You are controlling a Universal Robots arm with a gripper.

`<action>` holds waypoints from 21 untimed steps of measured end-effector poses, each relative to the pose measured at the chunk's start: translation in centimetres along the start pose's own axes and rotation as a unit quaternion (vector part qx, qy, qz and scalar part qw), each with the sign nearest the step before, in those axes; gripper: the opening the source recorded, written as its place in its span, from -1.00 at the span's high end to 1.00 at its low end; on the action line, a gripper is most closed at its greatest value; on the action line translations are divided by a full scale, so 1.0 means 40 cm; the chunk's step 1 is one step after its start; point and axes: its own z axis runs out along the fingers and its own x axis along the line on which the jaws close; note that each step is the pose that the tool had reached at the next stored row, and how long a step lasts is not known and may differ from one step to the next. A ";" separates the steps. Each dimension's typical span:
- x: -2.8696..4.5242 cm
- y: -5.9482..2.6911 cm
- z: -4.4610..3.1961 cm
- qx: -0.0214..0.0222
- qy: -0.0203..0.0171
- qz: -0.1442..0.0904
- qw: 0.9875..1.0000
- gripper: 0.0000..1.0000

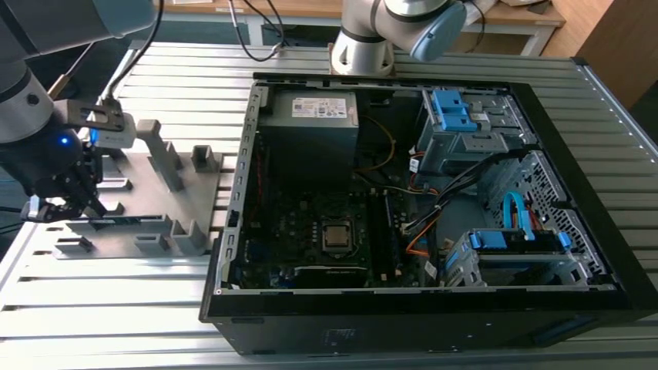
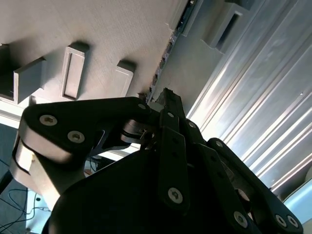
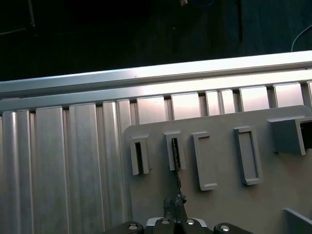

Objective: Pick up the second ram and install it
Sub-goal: 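Pick up the second ram and move it above second insertion slot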

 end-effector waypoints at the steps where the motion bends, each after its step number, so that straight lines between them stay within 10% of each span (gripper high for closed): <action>1: 0.000 0.000 0.000 0.000 0.000 -0.002 1.000 0.80; 21: 0.000 0.000 0.000 -0.001 0.002 -0.051 0.999 0.80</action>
